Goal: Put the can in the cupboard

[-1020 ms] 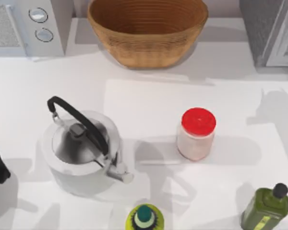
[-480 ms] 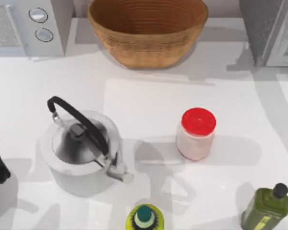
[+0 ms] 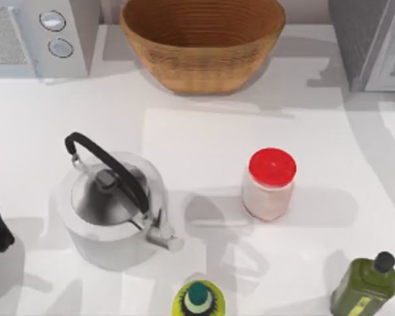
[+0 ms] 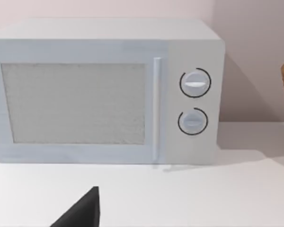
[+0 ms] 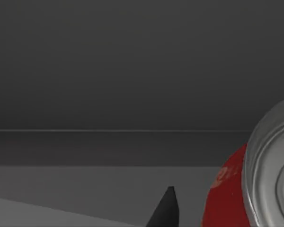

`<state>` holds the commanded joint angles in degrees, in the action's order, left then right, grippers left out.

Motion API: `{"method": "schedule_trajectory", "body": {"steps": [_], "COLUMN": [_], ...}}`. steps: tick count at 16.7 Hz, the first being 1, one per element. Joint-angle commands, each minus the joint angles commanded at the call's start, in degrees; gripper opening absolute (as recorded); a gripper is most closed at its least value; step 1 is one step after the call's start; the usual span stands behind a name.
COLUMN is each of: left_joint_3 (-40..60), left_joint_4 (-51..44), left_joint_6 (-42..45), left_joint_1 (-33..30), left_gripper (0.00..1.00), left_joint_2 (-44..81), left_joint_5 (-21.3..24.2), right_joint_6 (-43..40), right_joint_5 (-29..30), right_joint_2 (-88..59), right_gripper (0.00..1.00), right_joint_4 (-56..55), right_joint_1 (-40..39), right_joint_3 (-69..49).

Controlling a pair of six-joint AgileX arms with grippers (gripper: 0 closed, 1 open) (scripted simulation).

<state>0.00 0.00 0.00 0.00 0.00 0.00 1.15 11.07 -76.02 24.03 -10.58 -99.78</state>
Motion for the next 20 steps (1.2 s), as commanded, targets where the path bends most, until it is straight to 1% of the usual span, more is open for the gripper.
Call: {"method": "schedule_trajectory", "body": {"steps": [2,5,7,10,13,15,18,20], "left_joint_3": [0.00,0.00,0.00,0.00,0.00,0.00,0.00,0.00], "left_joint_4": [0.00,0.00,0.00,0.00,0.00,0.00,0.00,0.00], "left_joint_6": [0.00,0.00,0.00,0.00,0.00,0.00,0.00,0.00], "left_joint_1": [0.00,0.00,0.00,0.00,0.00,0.00,0.00,0.00], "left_gripper": [1.00,1.00,1.00,1.00,1.00,1.00,1.00,1.00], "left_joint_2": [0.00,0.00,0.00,0.00,0.00,0.00,0.00,0.00], "left_joint_5": [0.00,0.00,0.00,0.00,0.00,0.00,0.00,0.00], "right_joint_6": [0.10,0.31,0.37,0.55,0.57,0.48,0.15,-0.11], "right_joint_5": [0.16,0.85,1.17,0.97,-0.54,-1.93,-3.69,-4.20], "right_joint_2": [-0.71,-5.87,-11.54,-21.70,-31.33,-36.71,-42.31,-43.68], "right_gripper": [0.00,0.00,0.00,0.00,0.00,0.00,0.00,0.00], "right_joint_4": [0.21,1.97,4.03,7.72,10.98,12.72,14.53,14.94], "right_joint_1": [0.28,1.84,3.14,4.79,5.43,5.34,5.01,4.89], "right_joint_3": [-0.77,-6.46,-13.27,-27.66,-42.30,-49.87,-57.02,-58.70]}}
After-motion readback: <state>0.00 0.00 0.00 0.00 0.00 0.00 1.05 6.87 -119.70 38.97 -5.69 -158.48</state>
